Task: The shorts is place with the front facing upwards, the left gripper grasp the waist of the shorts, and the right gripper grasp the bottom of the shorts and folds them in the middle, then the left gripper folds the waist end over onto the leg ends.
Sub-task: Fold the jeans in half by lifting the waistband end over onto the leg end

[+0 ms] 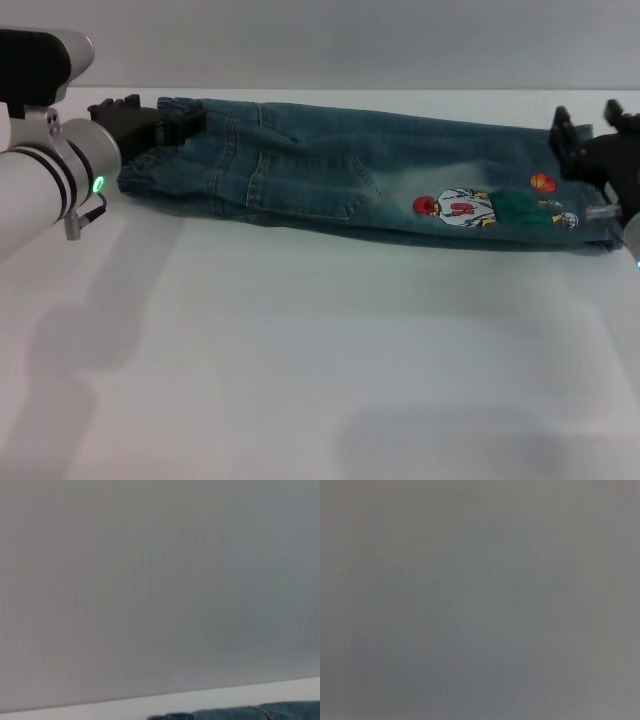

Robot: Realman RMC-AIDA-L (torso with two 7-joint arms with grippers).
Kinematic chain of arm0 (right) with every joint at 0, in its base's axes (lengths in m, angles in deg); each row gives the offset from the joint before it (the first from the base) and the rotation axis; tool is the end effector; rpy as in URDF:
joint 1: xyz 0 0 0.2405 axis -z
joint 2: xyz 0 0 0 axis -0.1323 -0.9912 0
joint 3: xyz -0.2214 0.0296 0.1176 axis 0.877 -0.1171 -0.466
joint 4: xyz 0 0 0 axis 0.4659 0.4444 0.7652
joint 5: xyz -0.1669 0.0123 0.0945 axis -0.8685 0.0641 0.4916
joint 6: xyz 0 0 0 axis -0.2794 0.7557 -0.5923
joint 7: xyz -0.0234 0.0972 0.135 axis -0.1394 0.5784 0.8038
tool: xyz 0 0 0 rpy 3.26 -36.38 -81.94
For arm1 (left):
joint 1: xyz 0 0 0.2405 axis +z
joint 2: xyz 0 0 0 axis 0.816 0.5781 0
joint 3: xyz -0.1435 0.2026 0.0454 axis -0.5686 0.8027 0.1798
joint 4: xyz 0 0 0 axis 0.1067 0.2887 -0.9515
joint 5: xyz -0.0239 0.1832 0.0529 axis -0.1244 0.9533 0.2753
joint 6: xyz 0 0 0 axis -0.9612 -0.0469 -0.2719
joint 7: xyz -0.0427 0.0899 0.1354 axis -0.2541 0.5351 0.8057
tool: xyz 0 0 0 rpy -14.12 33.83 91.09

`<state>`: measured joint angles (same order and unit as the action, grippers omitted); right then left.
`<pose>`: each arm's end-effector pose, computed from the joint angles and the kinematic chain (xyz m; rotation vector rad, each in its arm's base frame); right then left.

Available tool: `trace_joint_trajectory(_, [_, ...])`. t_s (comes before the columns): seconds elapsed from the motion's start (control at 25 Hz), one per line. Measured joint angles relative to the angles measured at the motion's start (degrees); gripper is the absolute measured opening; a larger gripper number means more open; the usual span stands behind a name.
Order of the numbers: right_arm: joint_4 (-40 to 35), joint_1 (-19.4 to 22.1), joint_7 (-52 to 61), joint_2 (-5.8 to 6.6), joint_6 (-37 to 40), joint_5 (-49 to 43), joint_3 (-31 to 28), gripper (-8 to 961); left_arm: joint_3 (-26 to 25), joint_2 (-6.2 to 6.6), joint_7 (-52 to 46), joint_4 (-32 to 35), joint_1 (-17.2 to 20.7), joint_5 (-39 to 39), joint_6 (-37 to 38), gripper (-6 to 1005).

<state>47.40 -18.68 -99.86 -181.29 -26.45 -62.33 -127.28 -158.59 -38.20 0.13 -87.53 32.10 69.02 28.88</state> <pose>0.2702 0.3583 -0.0180 -1.6441 0.6252 0.5050 -0.2397 0.4140 -0.0173 -1.8687 -0.8840 -0.3260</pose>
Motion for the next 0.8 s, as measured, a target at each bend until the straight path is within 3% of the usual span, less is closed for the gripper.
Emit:
trace_joint_trajectory(0.44, [-3.33, -3.0, 2.13, -0.05, -0.23, 0.09, 4.63, 396, -3.69, 0.08, 0.1, 0.79, -1.22, 0.29, -6.07, 819])
trace_joint_trajectory(0.56, [-4.0, -3.45, 2.85, -0.04, -0.23, 0.1, 4.95, 161, -5.67, 0.07, 0.1, 1.11, -1.96, 0.41, -9.88, 812])
trace_joint_trajectory(0.8, [-4.15, -3.18, 2.92, 0.12, -0.22, 0.1, 5.0, -2, -7.41, 0.03, 0.1, 1.51, -2.33, 0.69, -14.45, 798])
